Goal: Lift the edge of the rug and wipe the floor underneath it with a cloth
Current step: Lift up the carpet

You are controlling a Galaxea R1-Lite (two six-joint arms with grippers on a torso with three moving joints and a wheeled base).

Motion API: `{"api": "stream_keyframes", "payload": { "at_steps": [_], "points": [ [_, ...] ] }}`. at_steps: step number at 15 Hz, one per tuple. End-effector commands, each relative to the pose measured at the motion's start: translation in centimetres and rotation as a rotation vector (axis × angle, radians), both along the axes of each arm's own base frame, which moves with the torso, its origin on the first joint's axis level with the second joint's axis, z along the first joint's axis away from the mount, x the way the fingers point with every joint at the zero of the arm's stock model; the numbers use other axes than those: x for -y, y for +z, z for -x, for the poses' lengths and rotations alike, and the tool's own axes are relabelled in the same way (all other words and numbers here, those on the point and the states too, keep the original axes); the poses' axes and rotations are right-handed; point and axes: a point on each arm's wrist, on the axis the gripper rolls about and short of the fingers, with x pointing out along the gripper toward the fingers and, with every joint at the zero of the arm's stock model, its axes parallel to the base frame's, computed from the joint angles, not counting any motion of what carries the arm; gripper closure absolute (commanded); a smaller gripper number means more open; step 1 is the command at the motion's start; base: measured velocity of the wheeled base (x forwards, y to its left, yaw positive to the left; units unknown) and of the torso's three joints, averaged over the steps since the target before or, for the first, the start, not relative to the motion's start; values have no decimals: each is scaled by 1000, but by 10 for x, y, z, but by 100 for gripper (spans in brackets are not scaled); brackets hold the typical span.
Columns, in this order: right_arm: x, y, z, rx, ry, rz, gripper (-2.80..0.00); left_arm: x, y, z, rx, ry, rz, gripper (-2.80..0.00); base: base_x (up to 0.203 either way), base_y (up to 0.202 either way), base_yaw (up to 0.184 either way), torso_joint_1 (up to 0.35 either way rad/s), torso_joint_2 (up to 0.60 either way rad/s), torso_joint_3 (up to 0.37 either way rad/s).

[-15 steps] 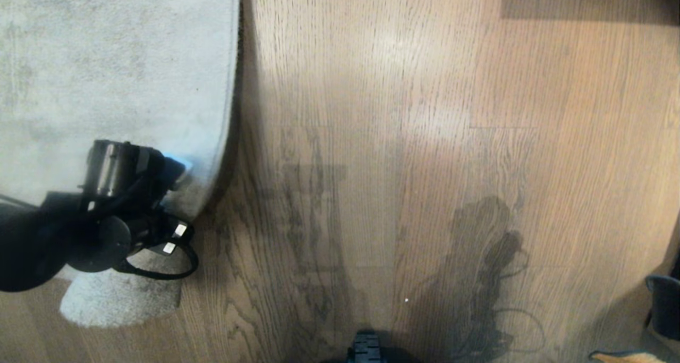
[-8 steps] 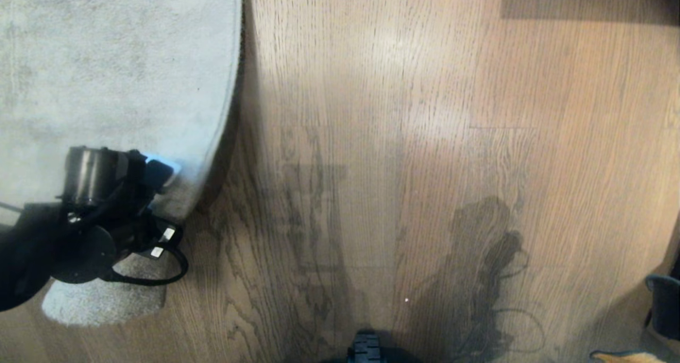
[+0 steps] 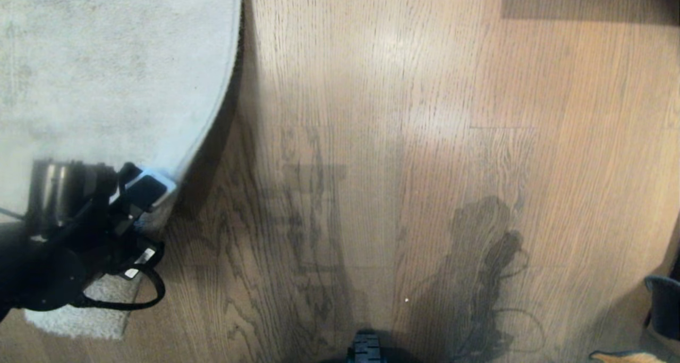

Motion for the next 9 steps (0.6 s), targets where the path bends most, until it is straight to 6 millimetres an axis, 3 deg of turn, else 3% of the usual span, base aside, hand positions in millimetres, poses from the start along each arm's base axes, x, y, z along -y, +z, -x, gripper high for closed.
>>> {"api": "stream_keyframes", "payload": {
  "at_steps": [1,9],
  "points": [
    [0,0,0,-1,1,1,0,0,2,11,13,-17,-5,-280,0,0,0,0,0,0],
    [0,0,0,-1,1,1,0,-3,-2,29,-25,-61,-72,-280,0,0,0,0,0,0]
  ]
}}
